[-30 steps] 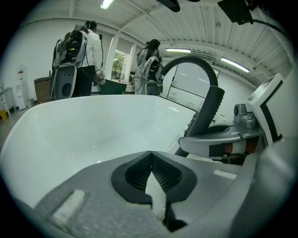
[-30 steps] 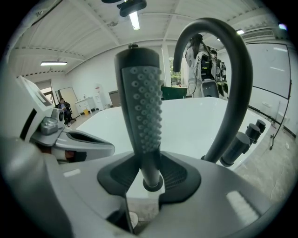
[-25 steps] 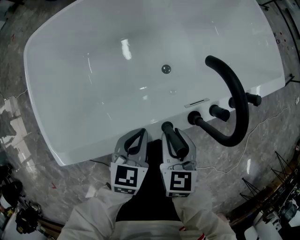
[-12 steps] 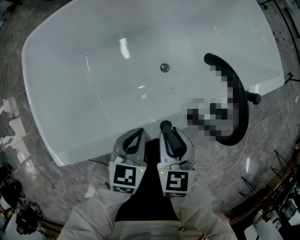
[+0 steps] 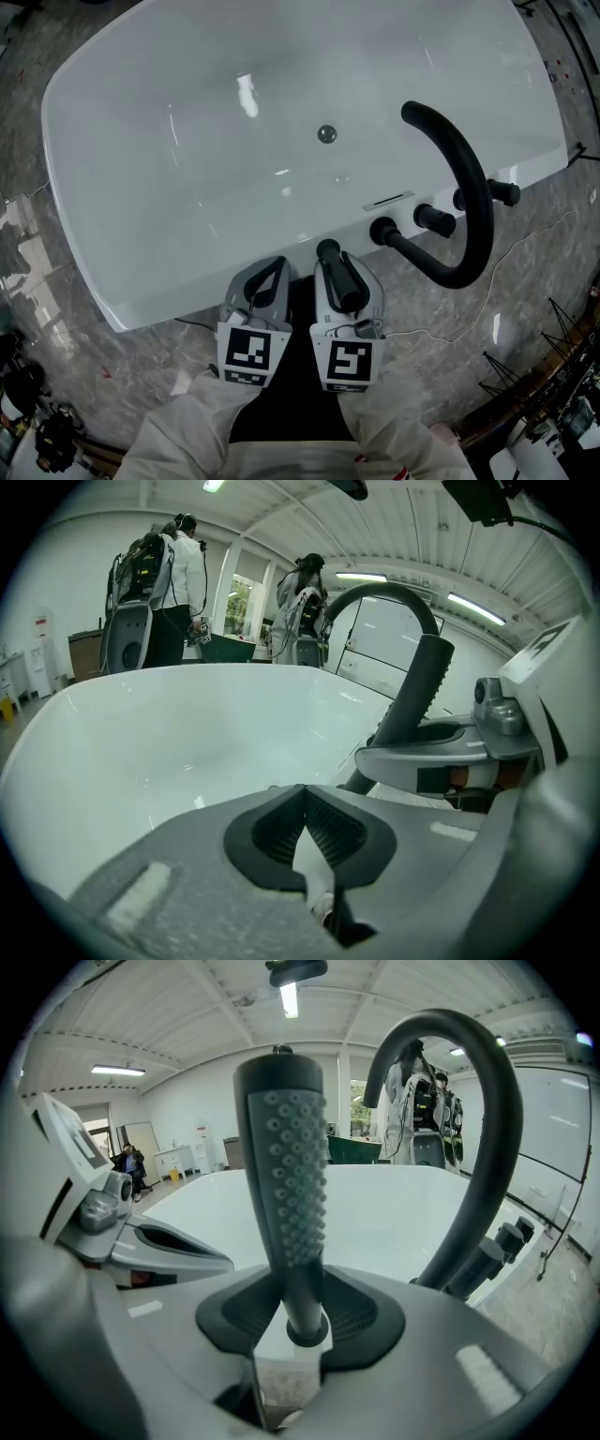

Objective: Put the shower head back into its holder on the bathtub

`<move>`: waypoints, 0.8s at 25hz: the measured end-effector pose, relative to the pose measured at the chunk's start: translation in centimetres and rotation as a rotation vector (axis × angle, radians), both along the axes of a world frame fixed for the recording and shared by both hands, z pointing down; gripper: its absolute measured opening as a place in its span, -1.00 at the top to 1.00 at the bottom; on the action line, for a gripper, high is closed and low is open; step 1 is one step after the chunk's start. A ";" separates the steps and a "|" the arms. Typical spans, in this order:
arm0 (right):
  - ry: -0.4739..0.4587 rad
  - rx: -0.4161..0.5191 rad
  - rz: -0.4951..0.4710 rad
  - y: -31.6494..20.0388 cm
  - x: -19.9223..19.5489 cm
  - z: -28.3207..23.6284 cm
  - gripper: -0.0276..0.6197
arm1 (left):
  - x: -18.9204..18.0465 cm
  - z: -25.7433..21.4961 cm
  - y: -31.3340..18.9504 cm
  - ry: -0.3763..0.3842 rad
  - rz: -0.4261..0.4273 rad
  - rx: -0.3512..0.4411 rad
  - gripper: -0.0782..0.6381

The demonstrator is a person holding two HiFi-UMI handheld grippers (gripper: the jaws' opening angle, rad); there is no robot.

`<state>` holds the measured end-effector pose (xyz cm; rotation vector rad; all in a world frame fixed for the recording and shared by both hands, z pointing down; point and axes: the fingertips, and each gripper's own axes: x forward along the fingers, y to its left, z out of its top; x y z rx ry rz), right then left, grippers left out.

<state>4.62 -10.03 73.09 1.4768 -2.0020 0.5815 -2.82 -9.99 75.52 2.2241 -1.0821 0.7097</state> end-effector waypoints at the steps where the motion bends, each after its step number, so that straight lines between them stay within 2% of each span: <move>1: -0.012 -0.003 0.004 0.0 0.0 0.0 0.48 | 0.0 0.0 0.0 0.000 0.000 0.000 0.78; 10: -0.009 -0.034 0.002 0.5 0.1 0.3 0.44 | -0.3 -0.7 0.1 -0.007 -0.010 0.010 0.78; 12: -0.031 -0.058 0.000 0.9 -0.1 0.5 0.31 | -0.3 -1.0 0.1 -0.007 -0.011 0.011 0.78; 20: -0.109 -0.169 0.019 3.7 0.7 0.5 0.35 | 0.2 -3.8 -0.6 -0.009 -0.003 0.047 0.78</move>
